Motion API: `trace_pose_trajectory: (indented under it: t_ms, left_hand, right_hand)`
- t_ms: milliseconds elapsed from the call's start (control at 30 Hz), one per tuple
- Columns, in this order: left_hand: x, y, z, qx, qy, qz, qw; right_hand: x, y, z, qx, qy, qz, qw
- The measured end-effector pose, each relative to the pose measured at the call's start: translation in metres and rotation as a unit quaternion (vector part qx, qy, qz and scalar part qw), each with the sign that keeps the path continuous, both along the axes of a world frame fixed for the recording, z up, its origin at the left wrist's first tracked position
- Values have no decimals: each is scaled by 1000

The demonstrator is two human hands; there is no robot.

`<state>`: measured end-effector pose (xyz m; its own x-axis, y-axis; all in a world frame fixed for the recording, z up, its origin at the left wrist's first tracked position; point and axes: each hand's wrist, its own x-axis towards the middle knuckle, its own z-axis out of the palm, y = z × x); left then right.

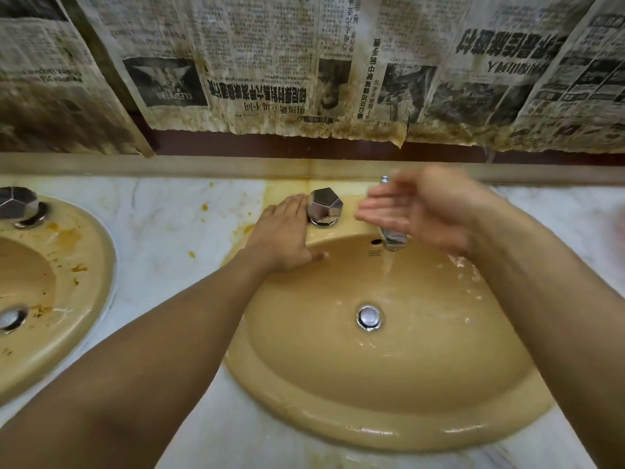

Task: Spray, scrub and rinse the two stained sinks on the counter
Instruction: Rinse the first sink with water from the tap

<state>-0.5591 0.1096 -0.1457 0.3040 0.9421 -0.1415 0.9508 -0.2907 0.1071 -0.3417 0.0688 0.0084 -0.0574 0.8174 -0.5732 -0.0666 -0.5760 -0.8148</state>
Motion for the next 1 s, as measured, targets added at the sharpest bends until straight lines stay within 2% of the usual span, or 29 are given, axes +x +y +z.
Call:
trace_pose_trajectory:
  t_ms: [133,233,300,400,467,500,600,667,733,867,933,1000]
  left_hand:
    - [-7,-13,4,5,7,-28,1000]
    - [-28,-39,0,21,-18,-61,998]
    - [-47,-65,-5,25,-40,-81,996]
    - [-61,-86,-7,7,-42,-78,996]
    - [-61,-79,-5,10,-36,-80,996]
    - [-58,-69,-4,10,-33,-81,996]
    - [-41,-28,0,9,-17,-84,996]
    - [-28,-2,5,-3,-12,-84,996]
    - [-21,19,9,-35,-26,-90,995]
    - [-26,34,6,-64,-55,-122,989]
    - [-27,31,4,-60,-54,-111,991]
    - [-29,19,2,-28,-51,-99,993]
  right_hand:
    - [-62,10,4,20,-78,139,987]
    - [-61,8,-10,58,-127,135,981]
    - [-41,-2,-18,116,-134,52,983]
    - [0,-28,-34,152,-116,-189,963]
    - [23,-42,-51,98,-84,-281,951]
    - [29,-44,-61,47,-49,-288,955]
    - [27,-39,-86,-113,111,-264,951]
    - [16,-32,-92,-153,199,-247,936]
    - [7,-24,-96,-168,238,-236,927]
    - [8,-21,-94,-178,247,-219,927]
    - [17,-24,-90,-177,205,-186,944]
    - [25,-31,-80,-169,117,-153,967]
